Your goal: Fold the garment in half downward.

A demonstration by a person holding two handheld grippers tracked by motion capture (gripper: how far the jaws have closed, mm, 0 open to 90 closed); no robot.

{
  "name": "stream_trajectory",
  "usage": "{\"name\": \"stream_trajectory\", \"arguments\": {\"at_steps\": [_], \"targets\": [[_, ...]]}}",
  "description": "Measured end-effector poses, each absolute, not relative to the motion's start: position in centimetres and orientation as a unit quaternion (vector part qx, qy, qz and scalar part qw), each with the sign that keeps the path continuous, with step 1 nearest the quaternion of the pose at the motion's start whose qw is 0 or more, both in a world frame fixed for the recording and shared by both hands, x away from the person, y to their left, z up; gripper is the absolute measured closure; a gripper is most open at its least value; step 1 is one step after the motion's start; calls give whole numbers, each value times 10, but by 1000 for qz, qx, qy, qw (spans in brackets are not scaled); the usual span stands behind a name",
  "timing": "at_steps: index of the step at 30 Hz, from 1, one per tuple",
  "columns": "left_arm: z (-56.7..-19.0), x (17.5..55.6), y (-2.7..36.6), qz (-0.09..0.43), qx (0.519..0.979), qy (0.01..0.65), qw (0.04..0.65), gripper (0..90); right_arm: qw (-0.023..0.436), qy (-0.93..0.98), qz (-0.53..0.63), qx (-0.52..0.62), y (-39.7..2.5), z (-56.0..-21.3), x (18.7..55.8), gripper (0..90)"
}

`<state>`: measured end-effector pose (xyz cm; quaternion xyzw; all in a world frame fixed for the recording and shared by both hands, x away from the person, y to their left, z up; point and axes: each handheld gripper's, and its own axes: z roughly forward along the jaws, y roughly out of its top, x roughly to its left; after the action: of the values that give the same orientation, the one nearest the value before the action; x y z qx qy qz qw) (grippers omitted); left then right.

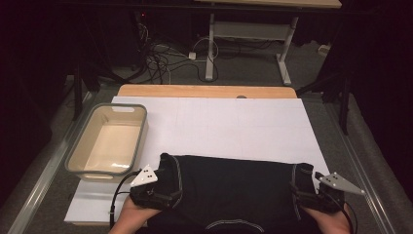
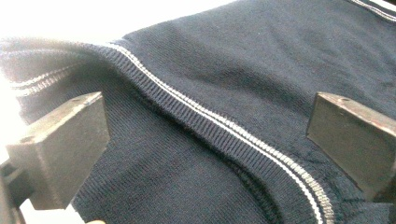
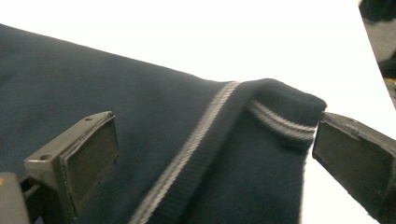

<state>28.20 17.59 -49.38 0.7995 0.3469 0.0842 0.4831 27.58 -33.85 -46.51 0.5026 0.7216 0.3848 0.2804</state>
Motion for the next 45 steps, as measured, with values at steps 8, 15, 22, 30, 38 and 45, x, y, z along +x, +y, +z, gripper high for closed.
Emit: {"name": "stream_trajectory", "arguments": {"at_steps": [8, 15, 22, 30, 38, 45], "targets": [[-494, 282, 176, 84, 800, 347, 483, 0, 255, 713, 351, 550, -353, -471, 315, 52], [-494, 282, 176, 86, 799, 346, 484, 0, 219, 726, 331, 562, -355, -475, 331, 153], [-494, 281, 176, 87, 800, 346, 483, 5, 204, 737, 349, 542, -352, -475, 321, 502], [-494, 282, 177, 85, 795, 350, 487, 5, 213, 746, 360, 518, -348, -473, 317, 780], [-492, 281, 180, 89, 790, 352, 493, 5, 268, 724, 365, 520, -375, -452, 312, 795], [-479, 295, 165, 114, 790, 353, 488, 5, 244, 719, 386, 523, -385, -469, 309, 790]]}}
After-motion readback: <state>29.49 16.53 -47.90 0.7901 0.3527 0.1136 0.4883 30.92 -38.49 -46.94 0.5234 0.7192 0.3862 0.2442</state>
